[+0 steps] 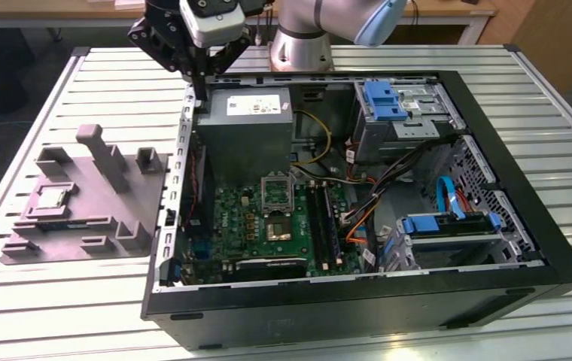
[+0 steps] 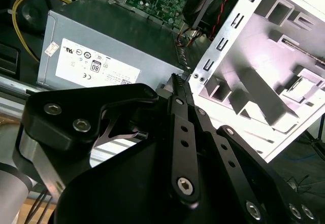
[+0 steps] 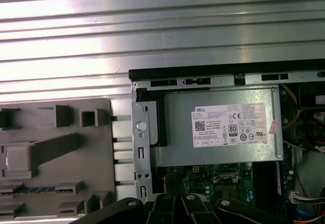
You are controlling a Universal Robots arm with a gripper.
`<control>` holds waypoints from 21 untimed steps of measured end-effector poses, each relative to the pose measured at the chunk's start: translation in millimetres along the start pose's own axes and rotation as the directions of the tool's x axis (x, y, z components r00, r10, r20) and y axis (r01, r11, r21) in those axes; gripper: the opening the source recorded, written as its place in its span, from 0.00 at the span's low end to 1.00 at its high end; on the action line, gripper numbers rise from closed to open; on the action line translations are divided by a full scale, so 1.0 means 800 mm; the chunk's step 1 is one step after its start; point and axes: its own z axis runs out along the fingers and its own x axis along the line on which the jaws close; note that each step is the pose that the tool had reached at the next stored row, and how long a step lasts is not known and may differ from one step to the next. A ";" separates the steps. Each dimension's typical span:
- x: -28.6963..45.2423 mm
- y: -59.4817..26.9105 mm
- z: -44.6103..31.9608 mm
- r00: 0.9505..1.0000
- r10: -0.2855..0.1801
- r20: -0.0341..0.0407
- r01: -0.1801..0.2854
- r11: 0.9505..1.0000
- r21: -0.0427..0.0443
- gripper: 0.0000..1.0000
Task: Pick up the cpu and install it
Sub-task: 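Reach for the cpu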
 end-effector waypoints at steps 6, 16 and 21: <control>0.0000 0.000 0.0002 1.000 0.000 -0.003 0.000 1.000 0.000 0.11; 0.0039 0.000 0.0023 1.000 0.001 -0.022 -0.001 1.000 0.002 0.11; 0.0042 0.000 0.0025 1.000 0.001 -0.024 -0.001 1.000 0.002 0.11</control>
